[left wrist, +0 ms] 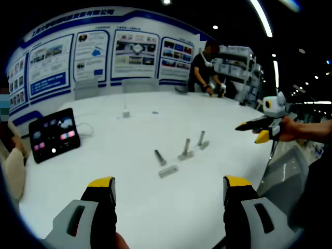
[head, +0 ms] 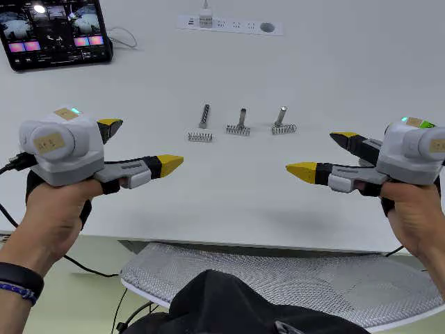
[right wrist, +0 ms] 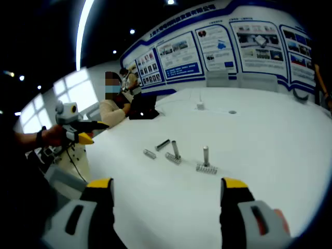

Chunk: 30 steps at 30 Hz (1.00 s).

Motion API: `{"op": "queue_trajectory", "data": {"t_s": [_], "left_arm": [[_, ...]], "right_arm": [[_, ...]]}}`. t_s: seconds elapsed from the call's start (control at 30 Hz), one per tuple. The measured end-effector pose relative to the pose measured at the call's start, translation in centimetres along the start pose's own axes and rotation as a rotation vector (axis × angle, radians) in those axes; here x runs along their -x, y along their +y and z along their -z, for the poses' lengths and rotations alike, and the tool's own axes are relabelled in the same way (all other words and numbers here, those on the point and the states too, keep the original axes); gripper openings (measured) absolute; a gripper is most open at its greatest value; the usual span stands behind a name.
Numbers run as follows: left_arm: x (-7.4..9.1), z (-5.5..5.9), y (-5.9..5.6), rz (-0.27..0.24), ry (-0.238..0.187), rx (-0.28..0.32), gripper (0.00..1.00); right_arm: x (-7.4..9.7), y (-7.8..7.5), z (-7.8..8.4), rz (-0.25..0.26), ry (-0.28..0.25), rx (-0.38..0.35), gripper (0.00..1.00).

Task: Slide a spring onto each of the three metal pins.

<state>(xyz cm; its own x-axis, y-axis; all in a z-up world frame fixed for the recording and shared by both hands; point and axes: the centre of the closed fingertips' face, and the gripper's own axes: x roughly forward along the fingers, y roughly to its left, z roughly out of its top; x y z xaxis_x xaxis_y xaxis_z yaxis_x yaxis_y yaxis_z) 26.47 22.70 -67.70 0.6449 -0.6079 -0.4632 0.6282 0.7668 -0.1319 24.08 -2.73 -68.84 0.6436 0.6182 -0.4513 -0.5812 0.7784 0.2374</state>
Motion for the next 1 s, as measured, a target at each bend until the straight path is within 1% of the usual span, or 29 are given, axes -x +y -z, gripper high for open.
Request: {"op": "queue_trajectory", "data": {"t_s": [0.13,0.27,0.4,0.43,0.53,0.63,0.77,1.0], "left_arm": [[0.0,0.1,0.1,-0.005,0.003,0.003,0.86],[-0.1,-0.3,0.2,-0.008,-0.001,0.003,0.86],[-0.3,-0.6,0.1,-0.002,-0.004,-0.002,0.86],[-0.4,-0.6,0.0,0.0,-0.002,-0.004,0.86],[-0.6,-0.6,-0.2,0.007,-0.001,-0.009,0.87],[-0.8,-0.6,-0.4,0.013,0.002,-0.012,0.87],[-1.0,-0.5,-0.5,0.021,0.006,-0.015,0.87],[-1.5,-0.3,-0.4,0.03,0.017,-0.022,0.86]], "right_arm": [[-0.2,0.1,-0.3,-0.006,-0.01,0.007,0.87],[-0.4,0.2,-0.5,-0.014,-0.011,0.016,0.86],[-0.4,0.2,-0.6,-0.019,-0.013,0.02,0.86],[-0.4,0.3,-0.6,-0.021,-0.014,0.031,0.86],[-0.3,0.2,-0.3,-0.017,-0.001,0.036,0.88],[-0.1,0.1,-0.1,-0.016,-0.001,0.027,0.88],[0.1,0.1,0.1,-0.004,-0.001,0.046,0.89],[0.1,0.0,0.8,-0.004,0.013,0.047,0.91]]}}
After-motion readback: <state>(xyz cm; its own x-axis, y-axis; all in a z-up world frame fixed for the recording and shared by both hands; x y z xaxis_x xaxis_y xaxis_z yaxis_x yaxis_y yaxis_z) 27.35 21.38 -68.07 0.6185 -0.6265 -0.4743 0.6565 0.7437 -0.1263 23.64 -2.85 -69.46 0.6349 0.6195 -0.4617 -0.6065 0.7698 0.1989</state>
